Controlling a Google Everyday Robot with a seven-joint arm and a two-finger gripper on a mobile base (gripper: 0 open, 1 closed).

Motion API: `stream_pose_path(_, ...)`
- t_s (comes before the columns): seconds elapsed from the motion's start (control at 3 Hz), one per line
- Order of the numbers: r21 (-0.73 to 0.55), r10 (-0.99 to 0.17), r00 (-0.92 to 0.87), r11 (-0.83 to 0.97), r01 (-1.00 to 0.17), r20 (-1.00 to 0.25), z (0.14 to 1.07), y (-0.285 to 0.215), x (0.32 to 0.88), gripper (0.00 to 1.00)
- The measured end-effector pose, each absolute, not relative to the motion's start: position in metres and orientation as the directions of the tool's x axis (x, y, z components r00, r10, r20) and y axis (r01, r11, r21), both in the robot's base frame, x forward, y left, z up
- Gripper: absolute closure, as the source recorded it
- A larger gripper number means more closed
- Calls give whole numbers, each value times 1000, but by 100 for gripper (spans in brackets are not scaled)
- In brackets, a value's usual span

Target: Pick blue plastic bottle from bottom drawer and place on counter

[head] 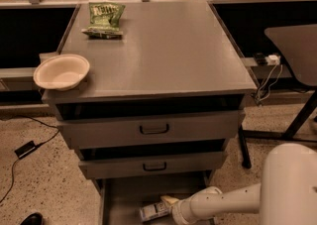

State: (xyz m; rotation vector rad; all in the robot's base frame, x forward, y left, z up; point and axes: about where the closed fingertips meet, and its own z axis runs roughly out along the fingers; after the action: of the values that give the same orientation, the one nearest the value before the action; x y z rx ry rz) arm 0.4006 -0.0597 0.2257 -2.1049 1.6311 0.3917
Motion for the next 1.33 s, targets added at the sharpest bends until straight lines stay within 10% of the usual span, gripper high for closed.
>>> stream_pose_path(1.0, -159, -840, 238, -183, -970, -488, 211, -62, 456, 0)
stream_pose_path(1.33, -163, -853, 238, -182, -970, -465, 187, -49, 464, 14)
